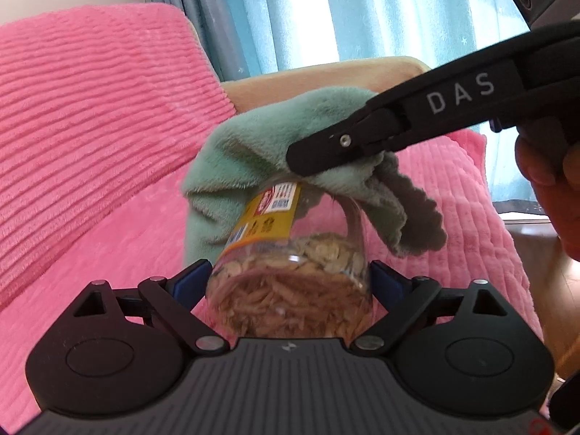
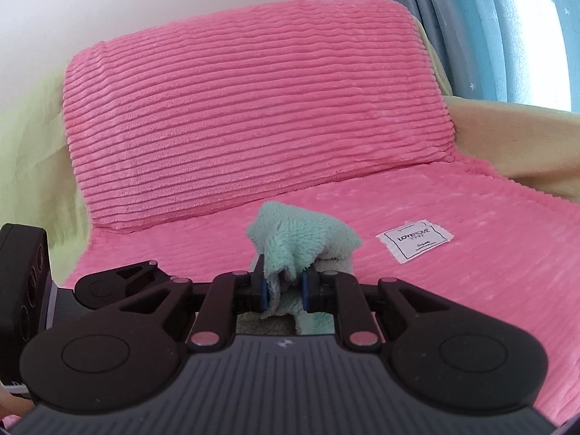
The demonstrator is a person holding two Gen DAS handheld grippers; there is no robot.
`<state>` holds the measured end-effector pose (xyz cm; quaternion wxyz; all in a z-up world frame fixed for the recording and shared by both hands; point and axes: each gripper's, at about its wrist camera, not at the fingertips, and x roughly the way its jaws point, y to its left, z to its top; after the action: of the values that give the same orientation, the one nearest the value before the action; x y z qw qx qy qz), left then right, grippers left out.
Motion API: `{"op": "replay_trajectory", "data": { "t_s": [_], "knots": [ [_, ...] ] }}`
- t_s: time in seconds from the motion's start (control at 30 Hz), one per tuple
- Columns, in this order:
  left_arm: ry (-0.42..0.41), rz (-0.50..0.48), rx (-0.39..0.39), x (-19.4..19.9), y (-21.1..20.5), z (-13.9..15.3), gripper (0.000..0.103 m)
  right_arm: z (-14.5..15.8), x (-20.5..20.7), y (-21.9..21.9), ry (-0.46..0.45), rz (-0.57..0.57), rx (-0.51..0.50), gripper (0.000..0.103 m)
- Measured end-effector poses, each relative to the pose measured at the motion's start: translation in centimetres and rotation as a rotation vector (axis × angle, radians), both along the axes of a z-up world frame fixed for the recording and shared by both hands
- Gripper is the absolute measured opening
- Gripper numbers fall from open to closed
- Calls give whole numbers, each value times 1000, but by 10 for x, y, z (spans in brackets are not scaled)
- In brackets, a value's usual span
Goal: Clean container
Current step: 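Hold the tilted jar with the left gripper while the right gripper wipes its side with the cloth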
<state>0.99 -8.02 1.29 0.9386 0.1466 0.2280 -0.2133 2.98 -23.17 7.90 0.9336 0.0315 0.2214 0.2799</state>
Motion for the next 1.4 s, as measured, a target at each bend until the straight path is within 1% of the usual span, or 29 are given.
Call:
{"op": "replay_trajectory", "data": {
  "t_s": [0.03,0.23,0.43,0.5,0.57,0.7,0.83,0.87,1.03,1.17,1.4],
  "knots": [
    [6,-1,-6,0,1,0,89,0,-1,2,-4,10,-6,14],
    [-12,10,3,-1,-5,-1,89,0,-10,11,-29,71,-39,14],
    [-3,9,-31,0,0,-1,88,-1,-18,21,-54,132,-73,14],
    [-2,4,-35,0,2,-1,88,1,-29,19,-41,157,-47,14],
    [-2,1,-38,-1,3,-2,88,1,-28,19,-31,164,-31,14],
    [-7,-1,-26,-1,1,-2,88,0,-24,19,-54,131,-56,14],
    [-19,-6,-6,-4,-3,-2,87,-1,-7,7,-37,23,-38,14],
    [-22,-9,0,-4,-4,-2,86,-1,-6,6,-35,19,-36,14],
    [-15,-14,45,-4,-11,-6,85,-1,-11,9,-31,53,-31,14],
    [-7,-12,27,-5,-9,-7,84,0,-15,11,-27,80,-27,14],
    [-7,-10,23,-10,-10,-8,84,1,-20,14,-21,121,-18,14]
  ]
}}
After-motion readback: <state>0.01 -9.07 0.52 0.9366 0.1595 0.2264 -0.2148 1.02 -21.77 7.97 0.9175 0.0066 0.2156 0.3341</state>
